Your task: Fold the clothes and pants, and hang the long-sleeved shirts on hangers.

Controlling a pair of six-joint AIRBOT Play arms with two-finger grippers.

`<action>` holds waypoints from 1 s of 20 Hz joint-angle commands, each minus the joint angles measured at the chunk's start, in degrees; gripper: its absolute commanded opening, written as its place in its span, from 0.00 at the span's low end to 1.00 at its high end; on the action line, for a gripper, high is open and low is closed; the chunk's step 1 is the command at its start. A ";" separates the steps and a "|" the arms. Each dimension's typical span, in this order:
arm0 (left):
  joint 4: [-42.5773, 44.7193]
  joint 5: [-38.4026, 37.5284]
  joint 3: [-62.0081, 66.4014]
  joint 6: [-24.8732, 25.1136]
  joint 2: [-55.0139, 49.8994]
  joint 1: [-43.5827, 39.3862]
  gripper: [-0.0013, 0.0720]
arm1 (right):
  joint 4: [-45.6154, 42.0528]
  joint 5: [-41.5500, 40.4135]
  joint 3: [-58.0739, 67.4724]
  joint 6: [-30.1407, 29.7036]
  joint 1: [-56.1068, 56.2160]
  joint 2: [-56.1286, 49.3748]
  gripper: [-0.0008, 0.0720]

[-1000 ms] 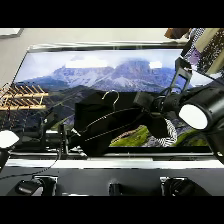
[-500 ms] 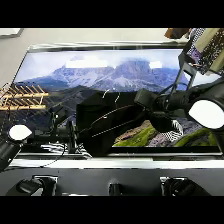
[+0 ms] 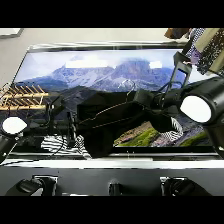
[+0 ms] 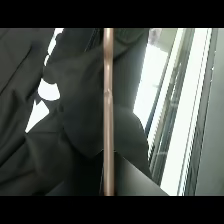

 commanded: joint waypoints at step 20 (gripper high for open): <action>0.79 17.16 1.62 -4.17 -5.66 -13.25 0.05 | 2.40 -2.58 0.07 -2.60 0.11 -0.59 0.07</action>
